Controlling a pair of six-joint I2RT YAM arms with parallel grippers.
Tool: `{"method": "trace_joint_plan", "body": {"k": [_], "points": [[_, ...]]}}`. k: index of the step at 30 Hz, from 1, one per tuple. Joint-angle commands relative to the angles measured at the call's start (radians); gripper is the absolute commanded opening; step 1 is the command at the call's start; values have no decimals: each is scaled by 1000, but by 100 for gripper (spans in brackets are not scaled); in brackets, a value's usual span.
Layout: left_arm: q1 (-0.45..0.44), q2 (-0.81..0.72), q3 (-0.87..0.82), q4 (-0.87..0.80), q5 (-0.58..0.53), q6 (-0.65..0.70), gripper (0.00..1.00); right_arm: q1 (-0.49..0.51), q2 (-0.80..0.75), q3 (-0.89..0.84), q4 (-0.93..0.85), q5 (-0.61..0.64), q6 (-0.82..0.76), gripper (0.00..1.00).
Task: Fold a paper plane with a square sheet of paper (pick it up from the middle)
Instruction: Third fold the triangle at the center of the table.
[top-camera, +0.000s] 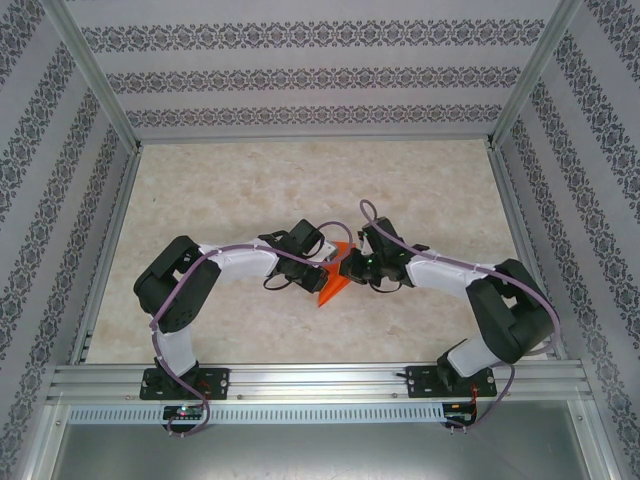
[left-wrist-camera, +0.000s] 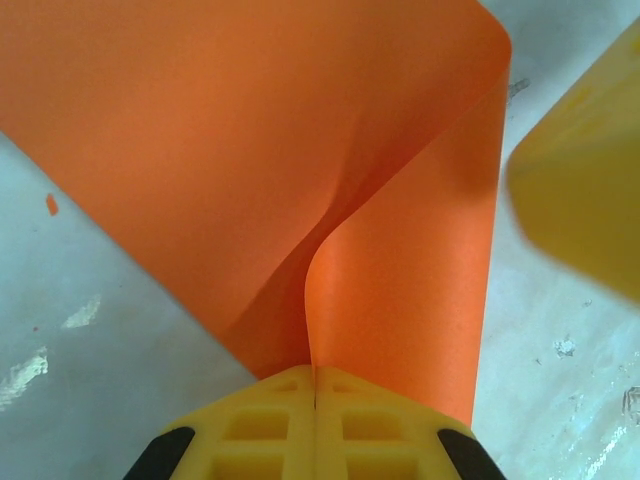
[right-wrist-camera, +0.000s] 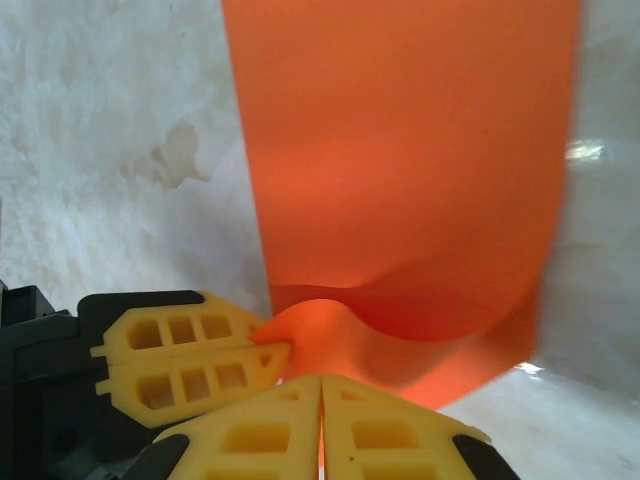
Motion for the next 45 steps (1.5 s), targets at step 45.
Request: {"method": "trace_joint_plan", "body": {"k": [45], "points": [[11, 61, 40, -54, 47, 33, 0, -49, -17, -4, 10, 27, -3, 11]]}}
